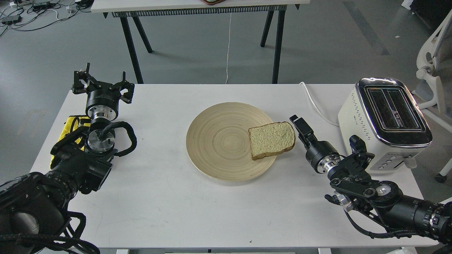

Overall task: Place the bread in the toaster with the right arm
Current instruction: 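Lower the open right gripper onto the bread slice's edge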

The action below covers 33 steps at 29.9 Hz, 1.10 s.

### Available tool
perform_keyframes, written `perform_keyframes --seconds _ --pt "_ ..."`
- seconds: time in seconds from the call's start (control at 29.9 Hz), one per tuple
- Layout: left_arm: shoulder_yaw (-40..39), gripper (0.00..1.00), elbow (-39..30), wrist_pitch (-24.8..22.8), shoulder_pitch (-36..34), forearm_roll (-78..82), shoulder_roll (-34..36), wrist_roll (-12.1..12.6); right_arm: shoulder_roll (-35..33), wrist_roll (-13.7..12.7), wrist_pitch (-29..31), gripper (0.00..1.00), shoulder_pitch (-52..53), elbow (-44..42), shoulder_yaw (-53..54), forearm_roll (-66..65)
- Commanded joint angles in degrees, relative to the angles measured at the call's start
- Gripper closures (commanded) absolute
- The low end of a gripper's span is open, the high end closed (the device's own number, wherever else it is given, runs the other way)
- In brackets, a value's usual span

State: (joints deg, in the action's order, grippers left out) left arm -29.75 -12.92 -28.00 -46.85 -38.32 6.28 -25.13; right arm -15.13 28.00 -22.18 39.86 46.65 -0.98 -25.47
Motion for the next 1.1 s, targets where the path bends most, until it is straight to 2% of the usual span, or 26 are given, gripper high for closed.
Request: perform_keyframes --seconds 0.0,0.27,0.67,0.77,1.07 --pt "0.0 0.0 0.0 0.0 0.0 0.0 0.0 0.0 1.4 0.0 -0.1 0.05 0.0 -0.1 -1.5 0.0" --pt "0.0 0.0 0.0 0.0 0.0 0.0 0.0 0.0 1.9 0.0 -0.1 0.18 -0.1 -0.1 -1.8 0.0" --pt "0.0 0.0 0.0 0.0 0.1 0.0 0.0 0.0 1.9 0.0 0.0 0.28 -0.3 0.0 -1.9 0.0" --pt "0.0 0.0 0.0 0.0 0.0 0.0 0.0 0.0 1.9 0.0 0.0 0.36 -0.6 -0.1 -2.2 -0.1" --pt "0.0 0.0 0.0 0.0 0.0 0.0 0.0 0.0 1.9 0.0 -0.1 0.43 -0.9 -0.2 -2.1 0.0"
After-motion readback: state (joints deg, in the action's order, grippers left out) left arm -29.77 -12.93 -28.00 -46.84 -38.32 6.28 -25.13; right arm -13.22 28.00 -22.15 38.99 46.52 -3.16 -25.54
